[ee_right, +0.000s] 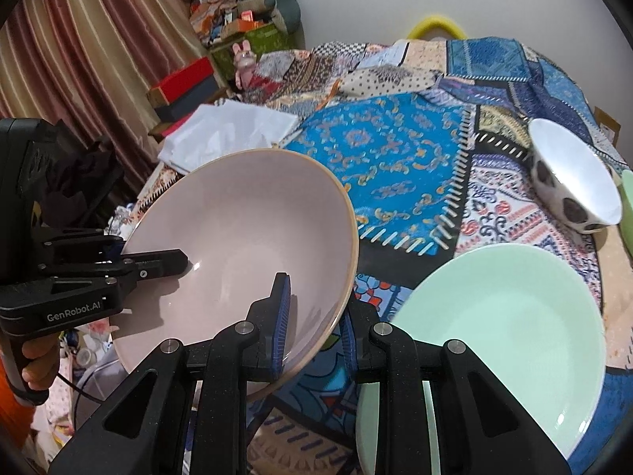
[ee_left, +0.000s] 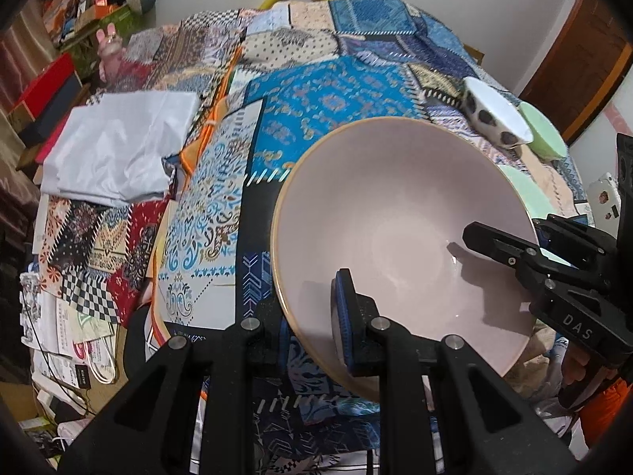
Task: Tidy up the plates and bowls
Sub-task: 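Lift the pink bowl and carry it toward the stacked plates, then lower the pink bowl onto the mint green plate and open both grippers, then grasp the rim of the white spotted bowl with both grippers, then lift the white spotted bowl and carry it toward the pink bowl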
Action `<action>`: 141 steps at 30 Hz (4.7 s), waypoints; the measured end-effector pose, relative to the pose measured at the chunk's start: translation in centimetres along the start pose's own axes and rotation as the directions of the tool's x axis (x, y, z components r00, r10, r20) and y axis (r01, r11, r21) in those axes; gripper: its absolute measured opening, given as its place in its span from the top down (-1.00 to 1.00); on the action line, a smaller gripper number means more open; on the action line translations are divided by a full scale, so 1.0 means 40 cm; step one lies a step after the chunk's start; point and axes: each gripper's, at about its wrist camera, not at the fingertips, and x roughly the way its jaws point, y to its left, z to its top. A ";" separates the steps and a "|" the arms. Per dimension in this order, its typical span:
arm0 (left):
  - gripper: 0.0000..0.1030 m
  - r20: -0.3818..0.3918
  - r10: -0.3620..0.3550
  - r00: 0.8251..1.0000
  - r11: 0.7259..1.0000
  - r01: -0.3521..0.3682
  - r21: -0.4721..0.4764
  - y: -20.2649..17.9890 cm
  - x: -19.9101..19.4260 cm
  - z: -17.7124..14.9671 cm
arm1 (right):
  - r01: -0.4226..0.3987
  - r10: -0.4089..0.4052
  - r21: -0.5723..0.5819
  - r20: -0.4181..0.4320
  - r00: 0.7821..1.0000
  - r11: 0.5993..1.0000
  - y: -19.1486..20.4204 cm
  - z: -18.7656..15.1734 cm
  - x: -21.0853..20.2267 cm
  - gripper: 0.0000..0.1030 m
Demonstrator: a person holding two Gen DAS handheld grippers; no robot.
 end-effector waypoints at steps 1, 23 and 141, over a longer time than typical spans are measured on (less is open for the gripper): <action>0.61 -0.008 0.000 1.000 1.000 0.000 -0.005 0.006 0.008 0.000 | 0.000 0.000 -0.001 -0.006 1.000 1.000 0.002 0.001 0.007 0.59; 0.61 -0.083 0.001 0.997 0.999 -0.004 -0.036 0.047 0.094 0.003 | 0.008 -0.009 -0.013 -0.077 0.997 1.000 -0.004 -0.003 0.060 0.53; 0.59 0.103 -0.104 0.989 0.970 0.078 0.231 -0.572 0.110 0.418 | 0.163 -0.214 0.223 0.228 0.950 0.961 -0.458 0.085 -0.295 0.54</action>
